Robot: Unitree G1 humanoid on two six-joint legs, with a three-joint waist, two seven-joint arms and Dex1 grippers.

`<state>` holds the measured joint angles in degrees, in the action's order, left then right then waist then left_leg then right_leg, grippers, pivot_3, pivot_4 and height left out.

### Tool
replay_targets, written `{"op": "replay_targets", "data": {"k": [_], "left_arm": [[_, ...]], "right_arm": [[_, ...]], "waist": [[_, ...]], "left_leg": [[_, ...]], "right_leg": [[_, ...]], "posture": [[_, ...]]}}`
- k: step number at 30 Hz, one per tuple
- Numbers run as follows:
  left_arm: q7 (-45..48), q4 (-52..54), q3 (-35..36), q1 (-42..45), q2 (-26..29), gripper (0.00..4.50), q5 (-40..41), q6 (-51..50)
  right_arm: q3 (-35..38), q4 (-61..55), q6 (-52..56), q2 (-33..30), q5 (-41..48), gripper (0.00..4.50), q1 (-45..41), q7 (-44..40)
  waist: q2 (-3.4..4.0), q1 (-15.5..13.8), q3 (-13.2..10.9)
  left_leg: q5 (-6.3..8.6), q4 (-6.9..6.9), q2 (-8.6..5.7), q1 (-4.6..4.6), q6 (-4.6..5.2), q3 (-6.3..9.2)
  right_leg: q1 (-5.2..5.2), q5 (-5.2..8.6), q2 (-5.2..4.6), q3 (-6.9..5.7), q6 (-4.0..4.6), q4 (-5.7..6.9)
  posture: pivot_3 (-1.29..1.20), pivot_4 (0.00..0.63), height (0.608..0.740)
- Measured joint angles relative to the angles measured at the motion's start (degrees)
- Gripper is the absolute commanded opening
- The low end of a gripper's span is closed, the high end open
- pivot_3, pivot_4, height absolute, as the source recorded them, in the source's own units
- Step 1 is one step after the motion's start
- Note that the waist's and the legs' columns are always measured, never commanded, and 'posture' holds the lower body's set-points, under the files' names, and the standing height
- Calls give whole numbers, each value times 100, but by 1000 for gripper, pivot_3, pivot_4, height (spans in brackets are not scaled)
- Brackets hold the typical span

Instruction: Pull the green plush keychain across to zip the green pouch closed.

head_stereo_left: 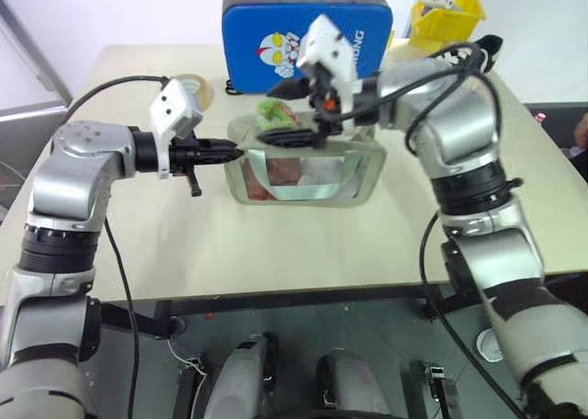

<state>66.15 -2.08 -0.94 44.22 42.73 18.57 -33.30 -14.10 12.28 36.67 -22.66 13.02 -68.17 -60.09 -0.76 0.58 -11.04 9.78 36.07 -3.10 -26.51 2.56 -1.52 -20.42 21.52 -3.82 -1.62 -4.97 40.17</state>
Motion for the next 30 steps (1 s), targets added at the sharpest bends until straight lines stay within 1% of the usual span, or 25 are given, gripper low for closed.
{"op": "replay_targets", "data": {"k": [2, 4, 7, 9, 10, 13, 16, 19, 22, 23, 26, 30], "left_arm": [[-19, 4, -8, -2, 0, 0, 14, -8], [-32, 5, -8, -13, 3, 0, 19, -9], [-41, 5, -7, -15, 6, 0, 27, -10], [-49, 5, -6, -15, 5, 0, 39, -9], [-55, 4, -6, -15, 4, 0, 41, -8], [-85, 0, -7, -15, 1, 0, 42, -2], [-101, -6, -14, -8, -27, 0, 42, 4], [-128, -10, -15, -6, -51, 0, 62, 6], [-195, -5, -11, -13, -68, 0, 74, 6], [-240, 1, -3, -27, -73, 0, 81, 4], [-344, 24, 69, -102, -78, 0, 109, 1], [-511, 90, 84, -156, -204, 0, 173, -11]], "right_arm": [[-35, 165, -85, 3, -98, 3604, 6, 32], [-74, 295, -98, -16, -165, 2825, 14, 21], [-136, 455, -180, -55, -273, 1313, 16, -10], [-174, 512, -279, -124, -363, 214, 19, -68], [-189, 513, -312, -145, -400, 97, 21, -85], [-248, 513, -443, -231, -499, 97, 36, -139], [-238, 495, -457, -488, -541, 97, 46, -183], [-62, 369, -377, -1013, -559, 97, 46, -179], [98, 210, -564, -1829, -798, 97, 140, -91], [155, 178, -713, -2176, -953, 97, 283, -34], [268, 169, -964, -2840, -1287, 97, 799, 132], [415, -77, -1114, -3143, -1537, 97, 1529, 500]], "waist": [[0, 23, 0], [0, 37, 0], [0, 36, 0], [0, 32, 0], [0, 33, 0], [0, 29, 0], [1, 13, 0], [1, -4, -1], [1, -11, 0], [1, -14, 0], [1, 16, 0], [8, 20, 1]], "left_leg": [[-1, -3, 0, 2, 12, 0], [-6, -9, 1, 5, 3, 0], [-11, -15, 1, 5, -4, 1], [-11, -17, 1, 4, -4, 1], [-11, -19, 1, 4, -4, 1], [-11, -21, 1, 4, -4, 1], [-11, -20, 1, 4, -4, 1], [-8, -18, 1, 1, -5, 1], [-5, -22, 1, 1, -5, 1], [-4, -27, 0, 1, -5, 1], [-4, -39, 0, 2, -5, 0], [-14, -51, 1, 2, 1, -1]], "right_leg": [[-3, -10, 0, 0, 2, 2], [-6, -12, 0, 0, 6, 7], [-11, -13, 1, 0, 7, 11], [-12, -13, 1, 0, 7, 7], [-12, -13, 1, 0, 7, 5], [-12, -13, 1, 0, 7, 5], [-11, -13, 0, 0, 7, 4], [-11, -13, -3, 0, 6, 0], [-10, -13, -4, 0, 7, -8], [-9, -13, -5, 0, 7, -13], [-7, -12, -6, 4, 8, -18], [5, -12, -6, 6, 9, -16]], "posture": [[0, 150, 740], [0, 150, 740], [0, 150, 740], [0, 150, 740], [0, 150, 740], [0, 150, 740], [0, 150, 740], [0, 150, 740], [0, 150, 740], [0, 150, 740], [0, 150, 740], [0, 150, 740]]}}
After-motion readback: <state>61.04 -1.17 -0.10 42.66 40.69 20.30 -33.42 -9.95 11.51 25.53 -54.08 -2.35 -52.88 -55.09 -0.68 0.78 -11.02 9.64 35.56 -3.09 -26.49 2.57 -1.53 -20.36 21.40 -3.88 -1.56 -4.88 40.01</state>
